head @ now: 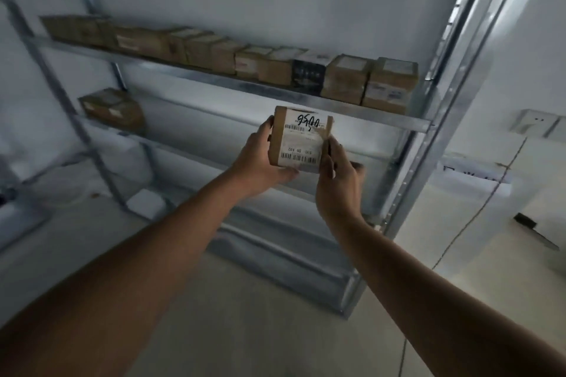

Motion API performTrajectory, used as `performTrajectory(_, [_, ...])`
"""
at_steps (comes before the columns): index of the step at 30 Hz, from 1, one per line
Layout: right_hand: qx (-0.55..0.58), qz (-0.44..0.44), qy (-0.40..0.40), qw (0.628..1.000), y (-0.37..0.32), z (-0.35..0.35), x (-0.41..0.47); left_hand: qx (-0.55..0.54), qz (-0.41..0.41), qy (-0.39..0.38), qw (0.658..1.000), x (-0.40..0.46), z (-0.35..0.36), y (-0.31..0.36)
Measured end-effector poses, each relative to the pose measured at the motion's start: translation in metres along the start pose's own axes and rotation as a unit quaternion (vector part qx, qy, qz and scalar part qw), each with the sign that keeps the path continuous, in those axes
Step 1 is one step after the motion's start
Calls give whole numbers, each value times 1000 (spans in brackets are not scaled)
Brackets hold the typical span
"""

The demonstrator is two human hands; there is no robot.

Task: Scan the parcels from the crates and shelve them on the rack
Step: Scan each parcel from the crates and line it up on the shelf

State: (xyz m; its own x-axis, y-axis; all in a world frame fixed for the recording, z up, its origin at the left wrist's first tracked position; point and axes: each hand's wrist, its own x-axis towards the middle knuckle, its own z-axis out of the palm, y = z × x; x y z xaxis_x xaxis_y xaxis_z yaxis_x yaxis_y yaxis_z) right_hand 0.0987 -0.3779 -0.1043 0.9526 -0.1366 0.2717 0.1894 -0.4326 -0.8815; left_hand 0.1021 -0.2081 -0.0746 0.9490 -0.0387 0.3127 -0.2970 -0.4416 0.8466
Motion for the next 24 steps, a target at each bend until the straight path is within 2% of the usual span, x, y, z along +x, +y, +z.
performTrajectory(8, [25,-10,-106,994,-19,160,71,27,-56,92,994,45,-105,-103])
performTrajectory(16, [32,-61,-202,977,-40,314,152,35,-130,167,977,103,-204,-201])
performTrajectory(24, [11,-88,-262,961,-83,470,198,70,-189,221,954,146,-325,-299])
